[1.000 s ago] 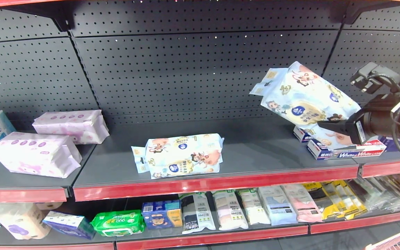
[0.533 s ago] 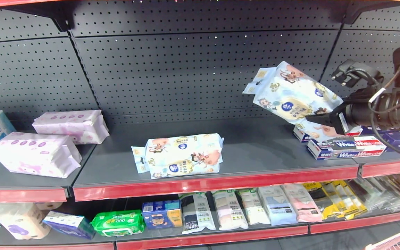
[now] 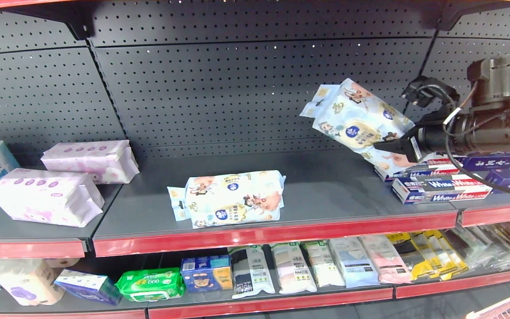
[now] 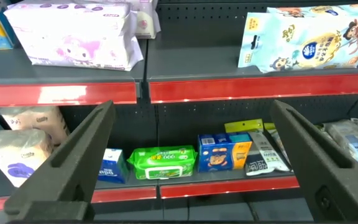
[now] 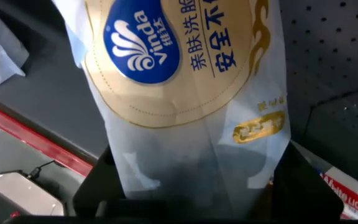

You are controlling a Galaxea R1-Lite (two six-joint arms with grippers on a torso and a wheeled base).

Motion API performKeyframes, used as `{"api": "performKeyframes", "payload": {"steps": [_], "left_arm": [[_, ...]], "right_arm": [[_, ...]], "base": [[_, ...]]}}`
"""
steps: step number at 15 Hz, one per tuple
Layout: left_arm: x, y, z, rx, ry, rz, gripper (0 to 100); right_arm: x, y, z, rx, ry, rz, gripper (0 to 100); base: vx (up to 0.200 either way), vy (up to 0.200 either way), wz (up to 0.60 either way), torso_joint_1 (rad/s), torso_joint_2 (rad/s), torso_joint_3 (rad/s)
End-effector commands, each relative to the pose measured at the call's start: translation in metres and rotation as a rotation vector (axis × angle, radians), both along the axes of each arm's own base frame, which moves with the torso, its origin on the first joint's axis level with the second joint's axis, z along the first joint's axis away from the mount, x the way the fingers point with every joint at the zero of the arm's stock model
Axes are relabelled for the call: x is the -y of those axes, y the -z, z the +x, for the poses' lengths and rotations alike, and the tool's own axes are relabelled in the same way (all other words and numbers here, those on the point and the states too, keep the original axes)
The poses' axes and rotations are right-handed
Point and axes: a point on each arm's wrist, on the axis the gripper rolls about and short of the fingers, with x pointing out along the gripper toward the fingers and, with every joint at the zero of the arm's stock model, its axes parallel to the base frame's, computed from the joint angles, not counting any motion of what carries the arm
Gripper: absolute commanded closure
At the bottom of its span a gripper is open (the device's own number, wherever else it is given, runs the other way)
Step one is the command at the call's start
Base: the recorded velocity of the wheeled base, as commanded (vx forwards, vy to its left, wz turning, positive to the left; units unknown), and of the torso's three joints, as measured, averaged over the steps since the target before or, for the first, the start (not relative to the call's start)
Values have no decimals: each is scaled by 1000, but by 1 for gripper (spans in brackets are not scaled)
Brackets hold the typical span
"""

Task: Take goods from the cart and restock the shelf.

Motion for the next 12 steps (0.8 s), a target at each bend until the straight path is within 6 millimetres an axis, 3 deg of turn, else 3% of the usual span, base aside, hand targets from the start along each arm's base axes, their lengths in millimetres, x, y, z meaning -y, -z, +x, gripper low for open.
{"api": "performKeyframes", "payload": {"steps": [1, 3, 10, 12], "left_arm": [[0, 0, 0, -2, 0, 0, 0], [0, 0, 0, -2, 0, 0, 0], [0, 0, 0, -2, -2, 0, 0], [0, 0, 0, -2, 0, 0, 0]], "right_arm": [[4, -16, -32, 19, 12, 10, 100], [8, -6, -45, -19, 27, 17, 100], [15, 0, -34, -33, 57, 12, 100], [21, 2, -32, -38, 74, 9, 100]], "base": [[0, 0, 0, 0, 0, 0], [0, 0, 0, 0, 0, 0], [0, 0, 0, 0, 0, 0], [0, 0, 600, 0, 0, -2]]}}
